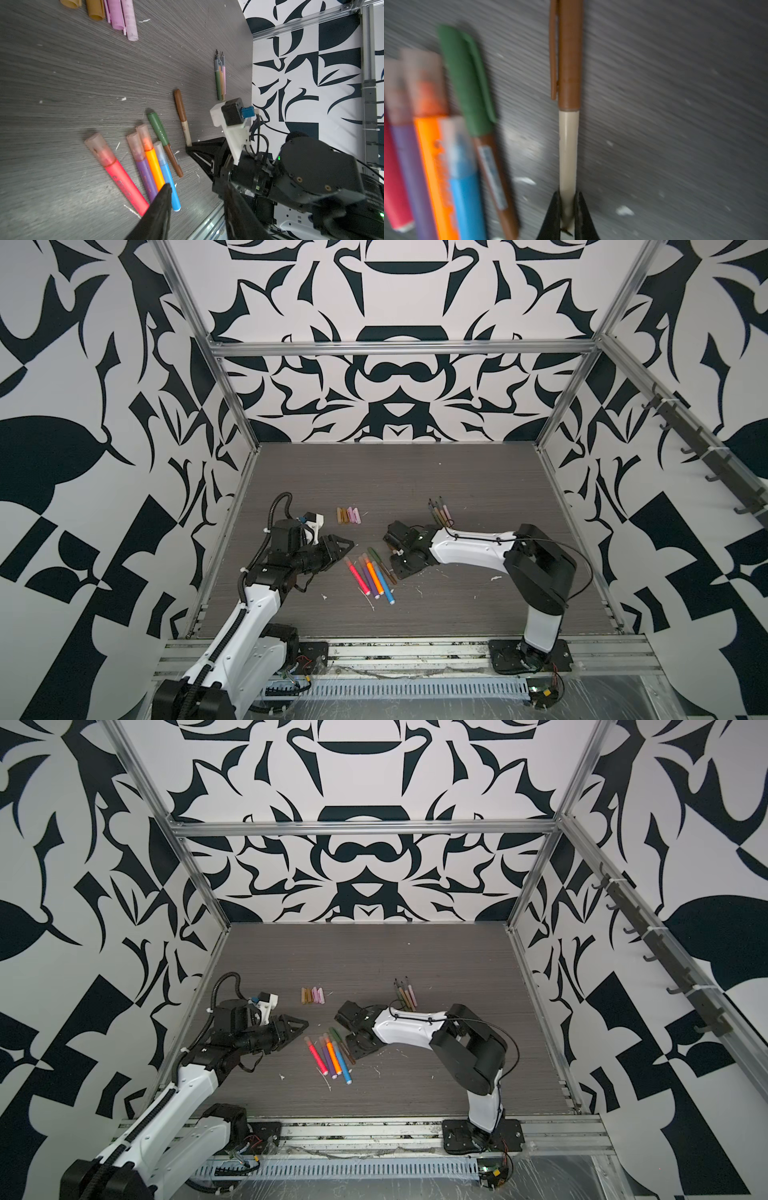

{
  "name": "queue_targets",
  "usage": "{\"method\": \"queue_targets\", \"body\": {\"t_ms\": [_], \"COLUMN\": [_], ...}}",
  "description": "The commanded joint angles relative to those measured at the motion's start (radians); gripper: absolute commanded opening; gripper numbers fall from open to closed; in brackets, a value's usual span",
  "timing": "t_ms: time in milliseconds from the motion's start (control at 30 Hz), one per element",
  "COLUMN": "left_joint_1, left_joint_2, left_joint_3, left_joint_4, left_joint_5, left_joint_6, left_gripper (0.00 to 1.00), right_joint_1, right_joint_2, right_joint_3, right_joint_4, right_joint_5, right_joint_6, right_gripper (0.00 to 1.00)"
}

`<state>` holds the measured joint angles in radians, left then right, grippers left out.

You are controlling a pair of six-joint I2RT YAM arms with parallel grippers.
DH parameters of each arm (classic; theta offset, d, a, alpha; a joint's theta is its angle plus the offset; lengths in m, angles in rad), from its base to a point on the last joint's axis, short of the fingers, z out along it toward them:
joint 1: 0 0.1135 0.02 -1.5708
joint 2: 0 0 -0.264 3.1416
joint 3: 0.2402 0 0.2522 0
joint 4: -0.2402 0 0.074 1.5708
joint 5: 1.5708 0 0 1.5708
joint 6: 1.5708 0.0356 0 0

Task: Open the pen caps
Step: 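Grasp the beige pen body with the right gripper and lift it upright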

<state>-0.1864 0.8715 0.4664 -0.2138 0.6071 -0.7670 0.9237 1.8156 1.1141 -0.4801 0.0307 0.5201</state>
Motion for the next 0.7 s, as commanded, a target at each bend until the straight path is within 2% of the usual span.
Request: {"method": "queue_targets", "body": {"t_ms": [0,233,467,667], "left_joint_1": [-0.005,-0.110,-0.251,-0.350], "left_joint_2": [0.006,0.038,0.154,0.254], "left_joint_3": [-0.003,0.004,0.058,0.114], "left_joint_4": [0.001,0.079,0.161,0.195], "left_joint_5": [0.031,-0.031,-0.116,-0.170], "left_joint_6": [-0.011,-0.063,-0.094,-0.106], "left_gripper": [0.46,0.53,0.53,0.53], "right_joint_1": [-0.040,-0.059,-0.041,-0.005], "right_joint_2": [-0.145,-0.414,-0.533,-0.544], "right_joint_3": [-0.084,-0.249,-0.326,-0.331], "right_joint_4": [0.022,0.037,0.127,0.215], "right_joint_5": [-0.009,-0.050,-0.151,-0.212], "right_joint_6": [0.011,0.044,0.140,0.191], "right_gripper": [0.09,0.08,0.05,0.04]}}
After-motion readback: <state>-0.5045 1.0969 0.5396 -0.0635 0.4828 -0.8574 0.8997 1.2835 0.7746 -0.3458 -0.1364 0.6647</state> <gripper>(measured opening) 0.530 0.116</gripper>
